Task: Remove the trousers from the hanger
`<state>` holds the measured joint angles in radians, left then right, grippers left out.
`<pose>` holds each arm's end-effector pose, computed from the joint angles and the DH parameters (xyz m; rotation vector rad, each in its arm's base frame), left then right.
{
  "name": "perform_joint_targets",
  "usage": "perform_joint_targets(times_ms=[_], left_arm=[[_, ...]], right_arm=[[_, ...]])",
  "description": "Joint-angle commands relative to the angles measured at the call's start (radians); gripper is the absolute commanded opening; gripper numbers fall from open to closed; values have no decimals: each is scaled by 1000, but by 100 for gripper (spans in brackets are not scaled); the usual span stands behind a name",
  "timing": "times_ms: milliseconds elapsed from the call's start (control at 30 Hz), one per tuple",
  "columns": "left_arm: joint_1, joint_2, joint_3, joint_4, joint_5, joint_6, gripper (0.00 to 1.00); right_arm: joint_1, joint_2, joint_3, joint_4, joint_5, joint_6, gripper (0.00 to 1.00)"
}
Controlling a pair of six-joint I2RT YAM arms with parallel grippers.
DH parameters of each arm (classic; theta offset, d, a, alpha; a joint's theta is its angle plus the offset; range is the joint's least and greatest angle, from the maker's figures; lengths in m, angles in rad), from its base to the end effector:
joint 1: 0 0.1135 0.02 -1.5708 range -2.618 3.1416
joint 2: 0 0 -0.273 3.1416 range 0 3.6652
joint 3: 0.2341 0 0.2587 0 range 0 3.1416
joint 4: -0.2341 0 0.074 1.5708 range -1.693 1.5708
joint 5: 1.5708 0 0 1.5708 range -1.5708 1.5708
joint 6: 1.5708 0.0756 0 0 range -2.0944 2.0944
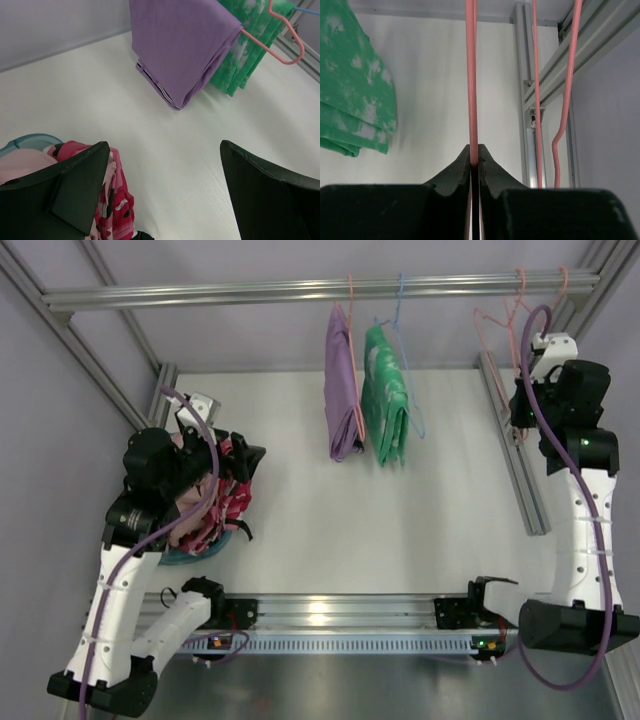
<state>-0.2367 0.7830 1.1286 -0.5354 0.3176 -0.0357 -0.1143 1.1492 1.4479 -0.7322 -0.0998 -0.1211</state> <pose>0.1754 -0.0666 0.4203 0.4083 1.7277 -0.4767 0.2657 -0.0229 0.4313 -0.0707 2.0011 -0.0509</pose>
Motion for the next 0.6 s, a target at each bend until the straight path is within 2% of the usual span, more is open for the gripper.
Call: perform_joint_targets(times_ms=[0,33,133,200,333,433,500,567], left_arm=[[7,38,75,-83,-5,6,98],[7,65,91,-125,0,16,98],[7,105,123,-179,-5,26,98],[7,114,126,-190,-24,58,98],[7,134,123,-209,-69,88,98],[8,157,126,-235,-89,102,98],[10,183,131,-254,-91,108,98],[10,200,129,-264,-98,103,98]], right_arm=[[-36,-55,-23,-4,2,-14,11],[-38,-65,-21,-13,2,-18,23],[-39,-85,-8,-25,-8,-26,49],[-39,-103,18,-56,-12,-29,55],[-39,-140,61,-124,-24,-48,83],[-39,-183,75,-174,-29,-63,95],[-39,-210,81,-217,-32,-72,100],[-39,-235,92,-265,-41,-78,100]])
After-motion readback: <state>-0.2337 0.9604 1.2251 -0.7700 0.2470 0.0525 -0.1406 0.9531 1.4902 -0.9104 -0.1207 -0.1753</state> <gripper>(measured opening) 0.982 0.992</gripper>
